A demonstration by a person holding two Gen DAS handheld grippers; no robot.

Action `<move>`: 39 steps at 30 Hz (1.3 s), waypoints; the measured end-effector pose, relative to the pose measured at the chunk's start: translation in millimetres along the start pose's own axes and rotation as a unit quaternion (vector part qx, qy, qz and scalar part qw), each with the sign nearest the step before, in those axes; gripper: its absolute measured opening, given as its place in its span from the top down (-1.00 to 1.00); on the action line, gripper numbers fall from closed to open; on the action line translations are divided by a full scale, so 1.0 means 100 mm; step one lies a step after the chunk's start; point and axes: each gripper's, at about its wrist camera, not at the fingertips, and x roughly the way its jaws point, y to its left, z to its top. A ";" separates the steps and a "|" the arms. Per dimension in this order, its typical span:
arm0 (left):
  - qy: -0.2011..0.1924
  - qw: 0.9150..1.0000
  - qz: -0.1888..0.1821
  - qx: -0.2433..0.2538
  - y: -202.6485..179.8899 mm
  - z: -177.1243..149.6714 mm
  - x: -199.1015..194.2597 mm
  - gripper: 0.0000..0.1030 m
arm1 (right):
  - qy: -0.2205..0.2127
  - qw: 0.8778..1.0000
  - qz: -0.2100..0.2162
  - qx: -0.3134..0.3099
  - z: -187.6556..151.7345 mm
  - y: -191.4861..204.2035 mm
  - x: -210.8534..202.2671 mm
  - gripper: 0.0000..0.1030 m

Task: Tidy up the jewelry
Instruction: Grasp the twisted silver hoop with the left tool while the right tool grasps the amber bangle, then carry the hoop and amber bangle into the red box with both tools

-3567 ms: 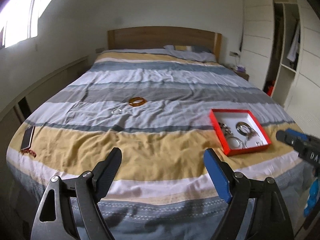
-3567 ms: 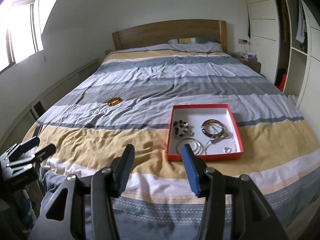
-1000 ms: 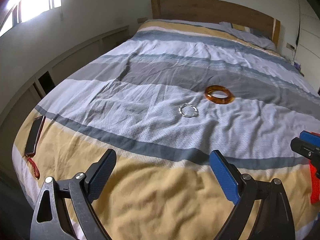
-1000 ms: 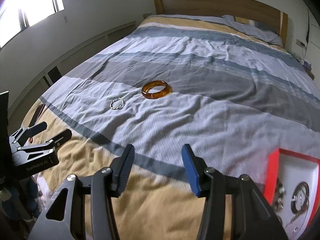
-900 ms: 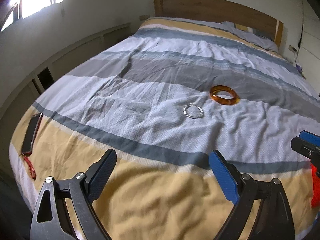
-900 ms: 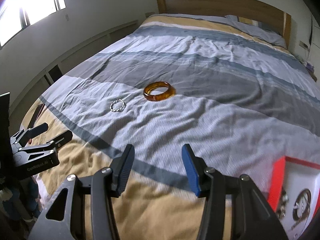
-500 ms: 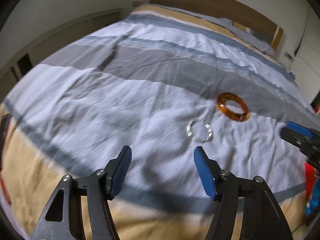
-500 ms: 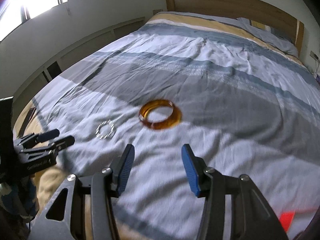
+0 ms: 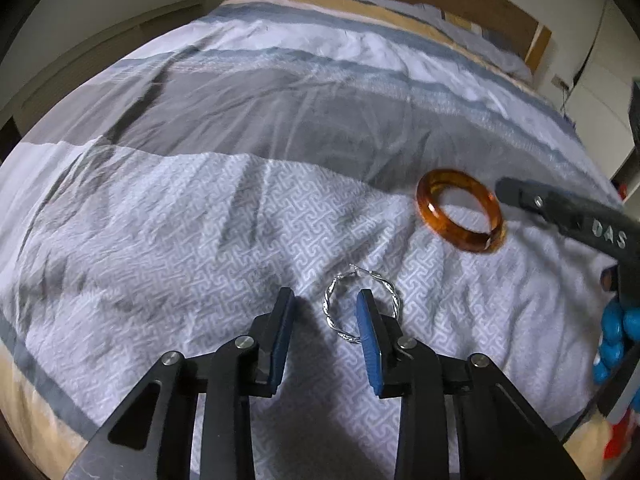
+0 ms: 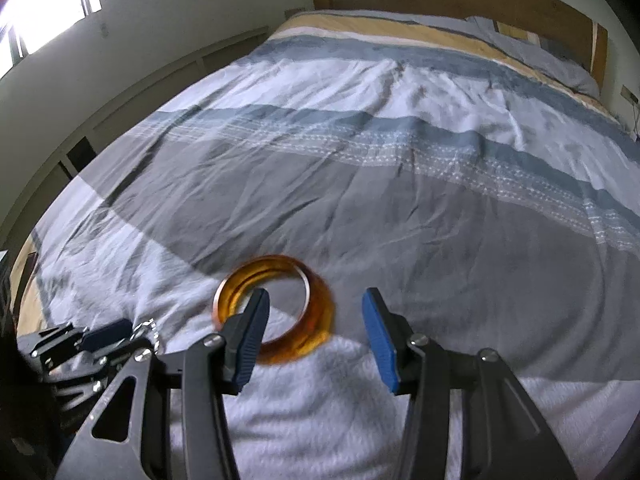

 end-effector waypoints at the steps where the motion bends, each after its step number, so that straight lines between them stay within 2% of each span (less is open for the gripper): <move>1: 0.001 1.000 0.001 0.002 -0.01 0.00 0.02 0.39 | 0.005 1.000 0.000 0.000 0.01 -0.01 0.06 0.19; 8: 0.001 1.000 -0.006 0.009 0.01 -0.03 0.08 0.45 | 0.029 0.999 0.001 -0.014 -0.04 0.00 0.37 0.37; 10: -0.004 1.000 -0.003 0.016 -0.03 -0.05 0.09 0.51 | 0.035 0.999 0.001 -0.026 -0.07 0.07 0.44 0.52; 13: -0.006 1.000 -0.006 0.023 -0.07 -0.06 0.08 0.69 | 0.044 0.998 -0.004 -0.047 -0.11 0.17 0.48 0.65; 15: -0.008 1.000 -0.018 0.019 -0.08 -0.05 0.07 0.87 | 0.053 0.997 0.000 -0.053 -0.12 0.19 0.48 0.77; 17: -0.014 1.000 -0.024 0.015 -0.07 -0.06 0.05 0.87 | 0.056 0.997 -0.001 -0.055 -0.14 0.21 0.43 0.78; 24: -0.028 0.998 -0.045 -0.025 -0.02 -0.17 -0.14 0.90 | 0.037 0.998 -0.013 -0.056 -0.39 0.28 0.02 0.81; 39: -0.037 0.999 -0.014 0.005 -0.28 -0.70 -0.93 0.90 | -0.014 0.999 -0.034 -0.004 -1.06 0.03 -1.51 0.82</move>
